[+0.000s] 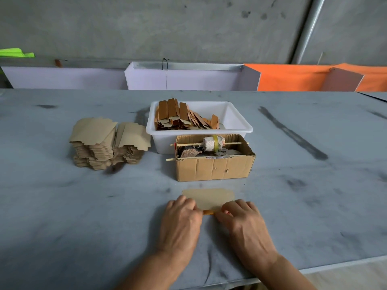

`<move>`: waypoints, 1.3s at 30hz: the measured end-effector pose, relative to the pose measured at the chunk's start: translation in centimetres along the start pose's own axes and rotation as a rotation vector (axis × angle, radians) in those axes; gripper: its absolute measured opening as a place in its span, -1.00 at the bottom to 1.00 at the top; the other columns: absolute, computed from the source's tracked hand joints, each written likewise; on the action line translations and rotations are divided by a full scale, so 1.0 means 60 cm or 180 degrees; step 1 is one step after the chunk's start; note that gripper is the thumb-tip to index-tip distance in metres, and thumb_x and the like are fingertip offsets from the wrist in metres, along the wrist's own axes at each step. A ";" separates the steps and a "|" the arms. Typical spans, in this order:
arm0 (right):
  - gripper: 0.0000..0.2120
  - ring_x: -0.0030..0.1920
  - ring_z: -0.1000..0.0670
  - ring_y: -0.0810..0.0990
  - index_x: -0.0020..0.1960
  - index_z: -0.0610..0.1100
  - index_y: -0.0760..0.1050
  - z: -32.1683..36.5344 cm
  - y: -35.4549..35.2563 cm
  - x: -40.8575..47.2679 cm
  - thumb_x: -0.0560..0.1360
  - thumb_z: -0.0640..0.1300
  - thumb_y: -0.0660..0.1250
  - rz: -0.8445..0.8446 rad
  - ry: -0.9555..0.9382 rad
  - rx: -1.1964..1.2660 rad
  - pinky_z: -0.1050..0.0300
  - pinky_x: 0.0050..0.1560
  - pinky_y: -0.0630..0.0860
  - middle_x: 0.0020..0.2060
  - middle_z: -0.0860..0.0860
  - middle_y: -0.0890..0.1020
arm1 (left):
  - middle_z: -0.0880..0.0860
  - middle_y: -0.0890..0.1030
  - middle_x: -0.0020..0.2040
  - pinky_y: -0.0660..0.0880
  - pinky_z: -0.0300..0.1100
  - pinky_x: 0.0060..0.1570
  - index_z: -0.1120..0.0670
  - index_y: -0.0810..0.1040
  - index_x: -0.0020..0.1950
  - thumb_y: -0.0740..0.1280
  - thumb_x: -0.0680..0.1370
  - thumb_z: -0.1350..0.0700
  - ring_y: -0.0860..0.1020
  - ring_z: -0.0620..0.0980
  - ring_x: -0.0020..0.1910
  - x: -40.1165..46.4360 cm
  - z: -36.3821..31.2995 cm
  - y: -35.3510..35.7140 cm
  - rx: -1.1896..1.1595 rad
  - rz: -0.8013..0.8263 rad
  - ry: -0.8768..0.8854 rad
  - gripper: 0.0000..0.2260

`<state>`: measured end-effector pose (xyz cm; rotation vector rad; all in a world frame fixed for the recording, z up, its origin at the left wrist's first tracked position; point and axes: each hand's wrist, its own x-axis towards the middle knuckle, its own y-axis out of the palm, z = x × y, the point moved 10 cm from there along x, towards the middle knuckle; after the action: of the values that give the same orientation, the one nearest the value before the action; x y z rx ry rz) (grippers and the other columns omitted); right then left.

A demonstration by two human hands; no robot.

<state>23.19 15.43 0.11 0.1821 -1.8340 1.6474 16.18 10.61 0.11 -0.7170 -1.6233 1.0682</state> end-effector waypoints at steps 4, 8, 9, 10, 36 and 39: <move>-0.88 -0.43 -0.06 0.49 -0.34 -0.05 0.59 0.011 0.004 -0.001 0.28 -0.22 0.31 0.0143 -0.0038 -0.0111 0.13 -0.43 0.43 -0.40 -0.01 0.52 | -0.01 0.46 -0.45 0.42 -0.25 -0.53 0.08 0.55 -0.51 0.14 0.30 0.21 0.51 -0.01 -0.43 -0.010 -0.011 0.005 0.0142 0.0117 0.0133 -0.75; -0.75 -0.39 -0.05 0.53 -0.29 -0.01 0.64 -0.006 -0.001 -0.001 0.32 -0.20 0.20 0.0084 0.0035 -0.0047 0.12 -0.43 0.44 -0.35 0.00 0.55 | 0.00 0.46 -0.42 0.38 -0.22 -0.54 0.09 0.57 -0.49 0.39 0.21 0.26 0.51 -0.01 -0.41 -0.009 -0.002 -0.001 0.0045 0.0182 0.0161 -0.90; -0.71 -0.38 -0.05 0.54 -0.29 -0.01 0.65 -0.012 -0.002 -0.001 0.32 -0.21 0.16 0.0087 0.0075 -0.0021 0.12 -0.44 0.45 -0.35 0.01 0.57 | -0.01 0.46 -0.43 0.37 -0.22 -0.54 0.09 0.58 -0.48 0.39 0.20 0.24 0.51 -0.02 -0.41 -0.009 0.001 -0.002 0.0010 0.0229 0.0143 -0.92; -0.71 -0.38 -0.04 0.55 -0.30 -0.01 0.66 -0.018 -0.002 0.000 0.29 -0.24 0.18 0.0115 0.0125 0.0006 0.12 -0.44 0.45 -0.34 0.02 0.58 | -0.02 0.46 -0.43 0.37 -0.22 -0.54 0.09 0.59 -0.47 0.39 0.20 0.24 0.51 -0.03 -0.41 -0.009 0.005 -0.001 -0.0022 0.0270 0.0115 -0.93; -0.82 0.14 -0.02 0.44 0.14 -0.01 0.51 -0.071 0.110 0.084 0.55 -0.15 0.26 0.1557 0.0775 0.0535 0.02 0.16 0.43 0.11 0.00 0.53 | 0.02 0.50 0.10 0.36 -0.17 0.04 0.07 0.52 0.17 0.26 0.57 0.09 0.45 0.01 0.13 0.074 0.076 0.031 -0.0489 0.0352 -0.0627 -0.80; -0.83 0.10 0.00 0.47 0.09 -0.01 0.54 -0.074 0.108 0.082 0.54 -0.19 0.29 0.1479 0.0789 0.0689 0.05 0.12 0.46 0.07 0.01 0.54 | 0.05 0.48 0.14 0.37 -0.13 0.08 0.10 0.49 0.25 0.31 0.56 0.07 0.44 0.05 0.17 0.089 0.074 0.060 -0.0449 0.0781 -0.0604 -0.72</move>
<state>17.73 22.37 -2.69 -0.3695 -1.5827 2.0772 10.13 15.41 -1.28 -0.9510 -1.8199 1.2358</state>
